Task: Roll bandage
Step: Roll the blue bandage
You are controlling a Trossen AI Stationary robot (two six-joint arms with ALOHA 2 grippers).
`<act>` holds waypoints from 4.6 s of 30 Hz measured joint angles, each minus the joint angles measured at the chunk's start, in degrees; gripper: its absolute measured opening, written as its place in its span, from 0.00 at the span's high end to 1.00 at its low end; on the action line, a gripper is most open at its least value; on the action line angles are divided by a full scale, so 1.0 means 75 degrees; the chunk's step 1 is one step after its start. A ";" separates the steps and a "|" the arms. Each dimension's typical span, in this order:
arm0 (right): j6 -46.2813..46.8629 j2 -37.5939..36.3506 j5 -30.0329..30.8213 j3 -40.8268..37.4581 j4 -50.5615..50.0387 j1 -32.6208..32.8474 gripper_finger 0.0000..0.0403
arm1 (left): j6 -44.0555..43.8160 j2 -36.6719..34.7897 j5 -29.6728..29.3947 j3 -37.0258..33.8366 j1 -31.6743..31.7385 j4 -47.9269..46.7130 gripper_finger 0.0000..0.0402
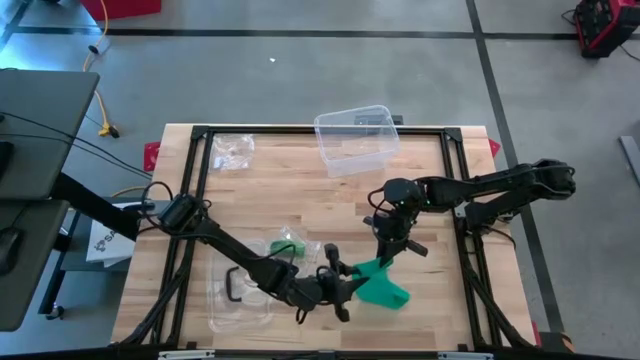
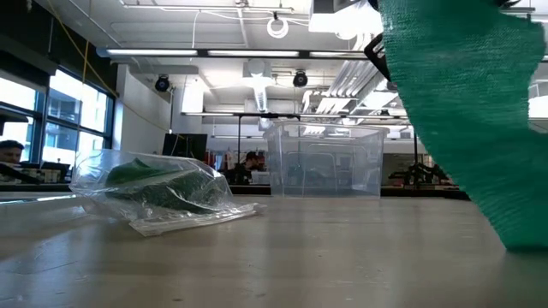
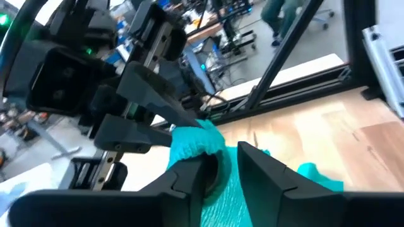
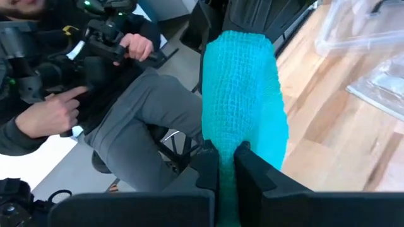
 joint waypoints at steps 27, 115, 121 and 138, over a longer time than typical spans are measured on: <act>-0.0725 -0.3447 0.4305 0.0069 -0.2284 0.0354 0.61 | -0.4352 -0.1664 -0.2554 -0.1915 -0.0730 -0.1679 1.00; -0.1705 -0.1168 1.3237 -0.0498 0.1655 0.5784 1.00 | -0.8274 -0.0526 0.2310 -0.4911 0.1027 0.3542 0.96; -0.0679 -0.0956 1.2980 -0.0498 0.0891 0.5759 1.00 | -0.8186 0.0368 0.3136 -0.4667 0.1435 0.4062 0.77; 0.3963 0.2230 1.0611 -0.0498 0.0127 0.4649 0.53 | -0.7157 0.0227 0.3286 -0.4683 0.1515 0.3141 0.50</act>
